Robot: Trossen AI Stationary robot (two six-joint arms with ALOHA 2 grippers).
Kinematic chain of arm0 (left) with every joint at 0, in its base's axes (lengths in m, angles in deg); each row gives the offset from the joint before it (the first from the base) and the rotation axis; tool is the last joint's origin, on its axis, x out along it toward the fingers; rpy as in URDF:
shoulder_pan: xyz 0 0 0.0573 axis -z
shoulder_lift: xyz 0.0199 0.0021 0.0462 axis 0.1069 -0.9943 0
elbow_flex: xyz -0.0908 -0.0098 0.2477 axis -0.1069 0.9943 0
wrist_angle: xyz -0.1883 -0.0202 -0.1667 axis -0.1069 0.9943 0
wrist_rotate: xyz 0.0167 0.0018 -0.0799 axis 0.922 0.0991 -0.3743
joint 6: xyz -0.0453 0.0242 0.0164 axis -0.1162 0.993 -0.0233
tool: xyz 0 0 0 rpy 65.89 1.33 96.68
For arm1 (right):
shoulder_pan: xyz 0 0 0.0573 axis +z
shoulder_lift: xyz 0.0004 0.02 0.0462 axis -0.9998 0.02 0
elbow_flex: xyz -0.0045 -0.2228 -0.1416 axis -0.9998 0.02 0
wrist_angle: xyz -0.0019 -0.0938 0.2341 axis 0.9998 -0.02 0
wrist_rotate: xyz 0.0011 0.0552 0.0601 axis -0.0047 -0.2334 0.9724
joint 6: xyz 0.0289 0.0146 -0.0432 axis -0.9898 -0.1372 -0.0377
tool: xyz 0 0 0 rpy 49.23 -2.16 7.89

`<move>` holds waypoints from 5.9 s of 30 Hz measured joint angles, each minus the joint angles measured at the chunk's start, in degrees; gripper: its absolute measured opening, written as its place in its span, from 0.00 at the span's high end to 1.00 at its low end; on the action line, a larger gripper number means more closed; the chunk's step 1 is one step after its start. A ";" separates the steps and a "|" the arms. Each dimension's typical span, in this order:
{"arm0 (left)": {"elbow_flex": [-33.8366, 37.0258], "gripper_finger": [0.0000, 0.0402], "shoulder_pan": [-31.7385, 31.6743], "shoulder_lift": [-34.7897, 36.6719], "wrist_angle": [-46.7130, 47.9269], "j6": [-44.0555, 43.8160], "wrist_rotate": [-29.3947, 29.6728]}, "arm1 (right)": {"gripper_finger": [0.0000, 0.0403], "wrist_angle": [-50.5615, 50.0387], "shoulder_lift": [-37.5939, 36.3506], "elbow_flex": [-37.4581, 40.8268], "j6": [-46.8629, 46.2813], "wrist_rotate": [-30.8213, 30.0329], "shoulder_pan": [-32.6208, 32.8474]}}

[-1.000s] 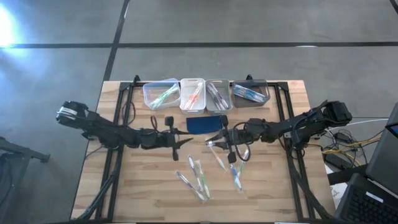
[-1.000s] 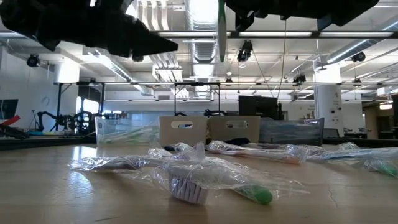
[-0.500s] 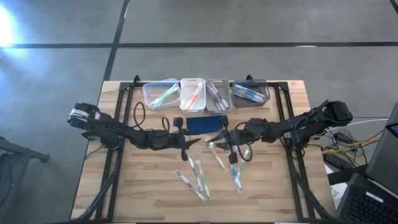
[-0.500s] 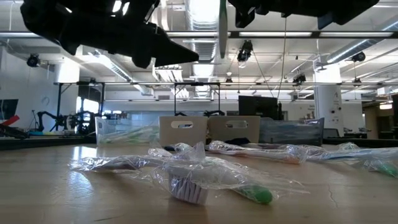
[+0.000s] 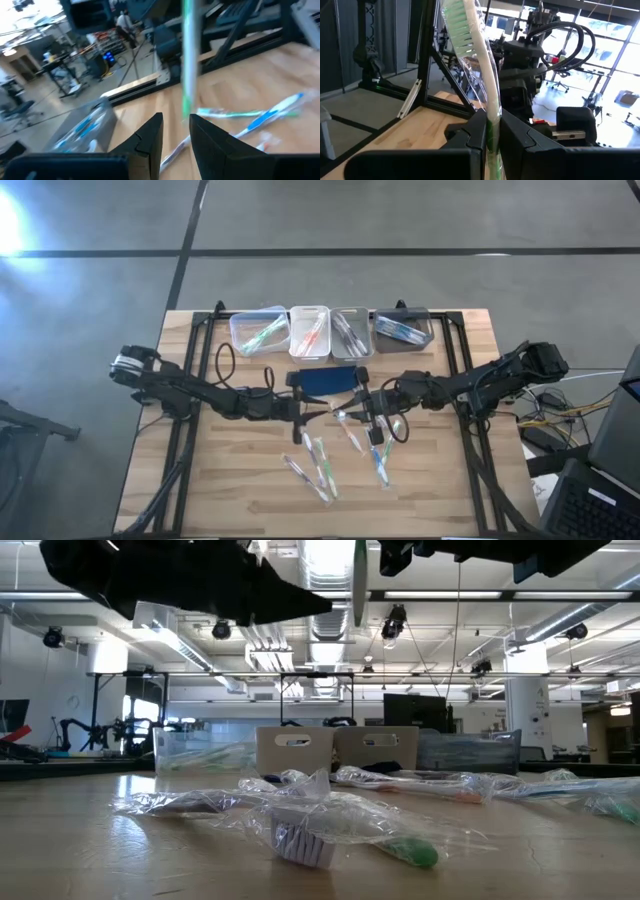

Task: Pick & Place Toothbrushes
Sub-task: Put the green toothbrush into the transparent bin

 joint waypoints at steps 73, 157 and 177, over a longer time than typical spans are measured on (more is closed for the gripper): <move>-8.97 0.92 -1.75 -8.35 -3.14 -1.86 -9.28 | 0.93 -0.24 0.02 0.09 0.73 -0.04 0.39; -24.38 0.91 -44.21 9.51 94.10 -25.50 4.15 | 0.75 -22.51 -32.59 17.03 -10.04 -23.06 0.22; -24.34 0.91 -50.00 2.24 94.30 -21.36 -0.33 | 0.88 -22.53 -32.58 17.27 -9.10 -23.06 0.22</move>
